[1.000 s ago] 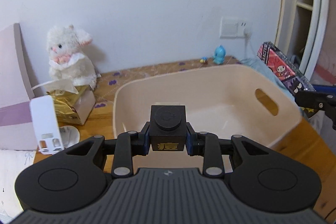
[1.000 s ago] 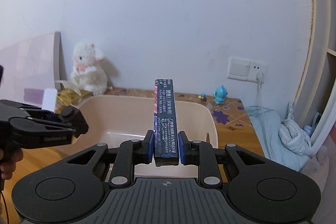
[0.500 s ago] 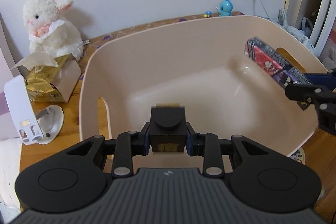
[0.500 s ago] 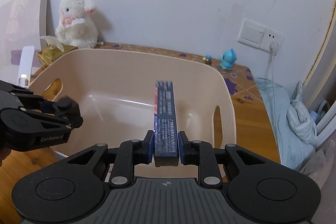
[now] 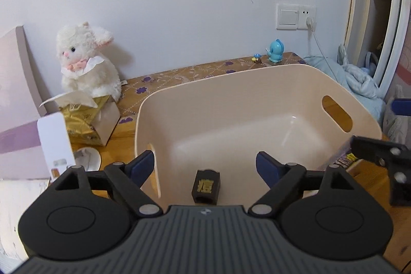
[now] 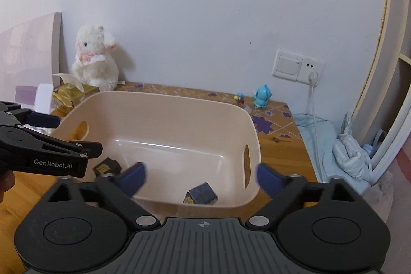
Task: Organize objects
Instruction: 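Open the left gripper over the bin while the right gripper releases the strip box inside, then move the left tool to the blue bear tissue pack while the right tool approaches the green cloth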
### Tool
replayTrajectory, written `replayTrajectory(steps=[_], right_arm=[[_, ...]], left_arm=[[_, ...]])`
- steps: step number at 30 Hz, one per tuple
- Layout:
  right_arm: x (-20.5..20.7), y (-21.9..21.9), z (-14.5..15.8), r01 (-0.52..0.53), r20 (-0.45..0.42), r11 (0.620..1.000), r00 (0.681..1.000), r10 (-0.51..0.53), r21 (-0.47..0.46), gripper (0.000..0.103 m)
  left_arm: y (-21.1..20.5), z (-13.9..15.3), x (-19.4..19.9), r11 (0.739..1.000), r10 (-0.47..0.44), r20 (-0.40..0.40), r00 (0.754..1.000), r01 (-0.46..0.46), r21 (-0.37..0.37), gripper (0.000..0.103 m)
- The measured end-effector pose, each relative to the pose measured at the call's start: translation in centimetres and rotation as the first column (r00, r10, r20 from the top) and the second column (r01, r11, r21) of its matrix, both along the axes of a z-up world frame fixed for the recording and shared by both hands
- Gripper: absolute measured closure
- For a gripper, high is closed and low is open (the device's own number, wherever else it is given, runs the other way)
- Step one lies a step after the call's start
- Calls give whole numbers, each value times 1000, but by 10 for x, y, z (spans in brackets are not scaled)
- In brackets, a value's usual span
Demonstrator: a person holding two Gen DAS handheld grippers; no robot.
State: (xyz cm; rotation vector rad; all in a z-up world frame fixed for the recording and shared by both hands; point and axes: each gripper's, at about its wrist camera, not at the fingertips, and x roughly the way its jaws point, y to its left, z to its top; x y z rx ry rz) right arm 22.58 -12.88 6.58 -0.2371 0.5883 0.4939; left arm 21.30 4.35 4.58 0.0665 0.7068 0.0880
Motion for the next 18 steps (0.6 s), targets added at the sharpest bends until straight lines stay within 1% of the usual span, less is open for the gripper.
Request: replayTrajectory(steps=[2,9,12,18], right_arm=[[-11,-4,3,3,13,1000,1000,-3,-3,0],[-38,-14,4,0,-2,1000,1000,0,-11,0],[-48,-19,-2,3,-18,1000,1000,-3,-16,0],[-62,-26,-18,14,-51,999,999,-16,-33,0]], left_arm=[[3,2,-9,1000,8,-5,1000,-8,-12,16],[9,6,-43,1000,24,0,1000,-24,-14,16],[11,5,-56,999,25,-8,1000,-25,-25,16],[9,-8,-73,1000,29,-32,999,-29,-8,15]])
